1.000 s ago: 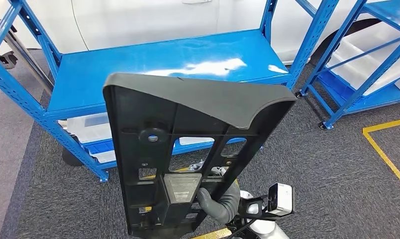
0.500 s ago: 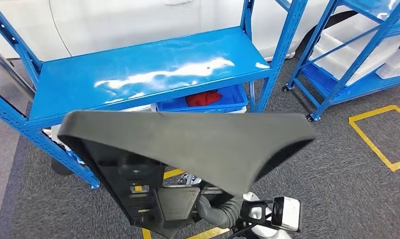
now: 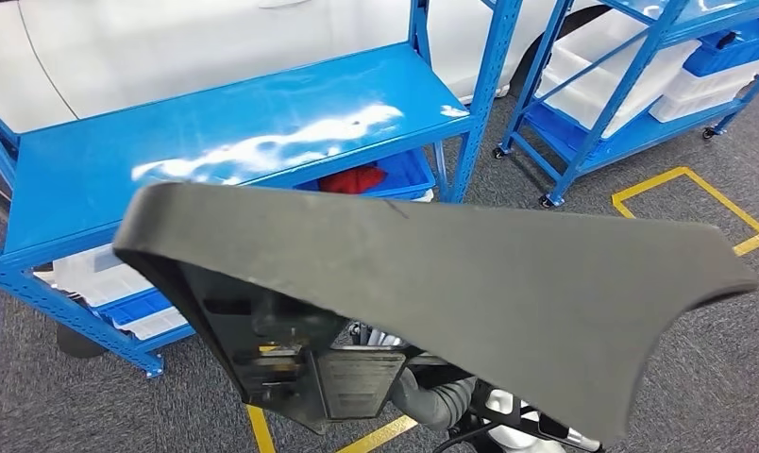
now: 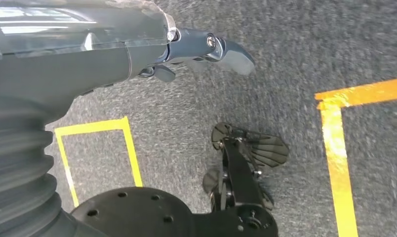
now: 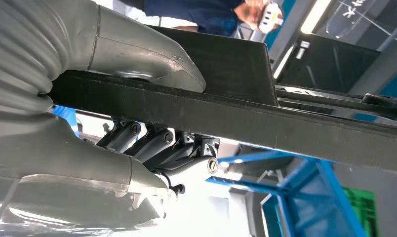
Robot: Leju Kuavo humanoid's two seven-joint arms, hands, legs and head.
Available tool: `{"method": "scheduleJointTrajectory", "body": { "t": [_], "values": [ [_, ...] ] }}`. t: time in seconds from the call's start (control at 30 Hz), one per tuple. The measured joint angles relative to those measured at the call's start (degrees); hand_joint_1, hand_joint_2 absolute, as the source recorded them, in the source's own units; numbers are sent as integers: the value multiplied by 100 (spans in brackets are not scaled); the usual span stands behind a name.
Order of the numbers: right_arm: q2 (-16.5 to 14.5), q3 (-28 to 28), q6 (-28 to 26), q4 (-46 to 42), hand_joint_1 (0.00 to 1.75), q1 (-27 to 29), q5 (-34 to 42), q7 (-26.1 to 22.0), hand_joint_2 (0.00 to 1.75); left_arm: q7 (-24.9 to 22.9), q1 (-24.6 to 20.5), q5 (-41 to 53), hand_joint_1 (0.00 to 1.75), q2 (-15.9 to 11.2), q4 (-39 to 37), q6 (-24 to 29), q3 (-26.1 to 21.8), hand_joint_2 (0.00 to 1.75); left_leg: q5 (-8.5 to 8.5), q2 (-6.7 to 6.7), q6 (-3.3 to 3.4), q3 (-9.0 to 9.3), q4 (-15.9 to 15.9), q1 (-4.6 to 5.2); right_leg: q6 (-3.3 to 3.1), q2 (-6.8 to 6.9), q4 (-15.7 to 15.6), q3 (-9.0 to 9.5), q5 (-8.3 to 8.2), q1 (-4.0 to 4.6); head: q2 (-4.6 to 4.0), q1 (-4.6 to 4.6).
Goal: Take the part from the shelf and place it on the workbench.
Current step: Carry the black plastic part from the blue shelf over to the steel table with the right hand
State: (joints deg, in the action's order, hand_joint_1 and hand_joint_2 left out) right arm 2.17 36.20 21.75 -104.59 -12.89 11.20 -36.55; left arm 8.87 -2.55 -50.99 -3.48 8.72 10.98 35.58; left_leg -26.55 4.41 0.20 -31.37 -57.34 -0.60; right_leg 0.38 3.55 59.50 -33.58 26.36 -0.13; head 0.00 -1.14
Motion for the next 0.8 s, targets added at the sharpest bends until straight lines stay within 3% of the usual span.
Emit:
{"method": "scheduleJointTrajectory", "body": {
  "t": [0.03, 0.1, 0.17, 0.2, 0.27, 0.33, 0.37, 0.4, 0.47, 0.53, 0.57, 0.6, 0.63, 0.7, 0.77, 0.8],
  "values": [
    [-1, -1, 0, -14, 175, -1, 2, 0, 175, 0, -1, 2, 0, 0, 0, -1, 1, 175, -8, 47, -29, 5, -5, 15, -33, 45, -124, 48, -15, 24, 0, 0],
    [-1, -3, -4, -29, 175, 1, 4, 1, 175, 0, -13, 5, 0, 0, 0, 4, 2, 175, -16, 148, -93, 16, 2, 23, -96, -76, -143, 24, -36, 37, 0, 0],
    [-2, -5, -19, -54, 175, 1, 3, 0, 175, -1, -24, 29, 0, -2, 0, 50, 9, 175, -143, 22, -160, -18, -126, 2, -171, -195, -181, 21, -79, 8, 0, -1],
    [-7, -7, -34, -69, 175, 1, 3, -2, 175, -2, -23, 49, 0, -2, 0, 86, 20, 175, -289, -109, -185, -97, -329, -9, -205, -246, -200, 22, -100, -10, 0, -1],
    [-15, -7, -64, -93, 175, 1, -2, -5, 175, -4, -18, 91, 0, -3, 0, 170, 56, 175, -691, -336, -212, -418, -1079, -20, -241, -361, -204, 3, -119, -15, 0, -2],
    [-19, -7, -84, -122, 175, 16, -5, -26, 175, -8, -16, 116, 0, -3, 0, 244, 102, 175, -867, -384, -223, -675, -1653, -20, -251, -504, -194, -13, -130, -6, 0, -2],
    [-19, -7, -89, -145, 175, 23, -3, -45, 175, -10, -16, 126, 0, -3, 0, 277, 122, 175, -780, -390, -220, -660, -1625, -21, -249, -581, -185, -16, -133, -6, 0, -2],
    [-20, -8, -92, -178, 175, 29, -1, -68, 175, -13, -18, 140, 0, -2, 0, 292, 138, 175, -594, -409, -210, -535, -1361, -24, -242, -658, -172, -16, -134, -7, 0, -2],
    [-26, -18, -97, -256, 175, 30, 6, -119, 175, -32, -19, 174, 0, -5, -2, 290, 168, 175, -211, -628, -179, -164, -550, -43, -209, -799, -131, -32, -130, -6, 0, -2],
    [-32, -57, -99, -334, 175, 29, 14, -193, 175, -50, -28, 218, 0, -12, -5, 274, 218, 175, -88, -862, -142, 29, -100, -52, -142, -917, -97, -87, -143, -14, 0, -2],
    [-33, -93, -101, -375, 175, 27, 22, -223, 175, -53, -35, 246, 0, -22, -7, 263, 248, 175, -105, -895, -121, 36, -65, -46, -100, -975, -93, -117, -161, -22, 0, -1],
    [-34, -134, -105, -424, 175, 21, 32, -233, 175, -51, -49, 275, 0, -36, -7, 246, 279, 175, -91, -842, -94, 34, -56, -45, -58, -1037, -102, -137, -184, -29, 0, -1],
    [-34, -177, -112, -478, 175, 10, 41, -216, 175, -50, -68, 299, 0, -57, -7, 224, 309, 175, -71, -774, -59, 36, -36, -53, -23, -1027, -91, -153, -186, -28, 0, -1],
    [-34, -242, -139, -571, 175, -54, 48, -157, 175, -47, -91, 326, 0, -120, -7, 193, 364, 175, -32, -626, 25, 49, 11, -72, 34, -778, 147, -276, -28, -8, 0, -1],
    [-34, -274, -171, -618, 175, -141, 45, -116, 175, -51, -94, 332, 0, -192, -7, 184, 408, 175, -22, -475, 73, 48, 27, -59, 73, -470, 806, -589, 334, -19, 0, 1],
    [-34, -280, -190, -626, 175, -179, 47, -103, 175, -62, -94, 332, 0, -227, -8, 178, 422, 175, -24, -395, 79, 43, 25, -50, 90, -416, 1190, -771, 494, -37, 0, 0]
  ]
}}
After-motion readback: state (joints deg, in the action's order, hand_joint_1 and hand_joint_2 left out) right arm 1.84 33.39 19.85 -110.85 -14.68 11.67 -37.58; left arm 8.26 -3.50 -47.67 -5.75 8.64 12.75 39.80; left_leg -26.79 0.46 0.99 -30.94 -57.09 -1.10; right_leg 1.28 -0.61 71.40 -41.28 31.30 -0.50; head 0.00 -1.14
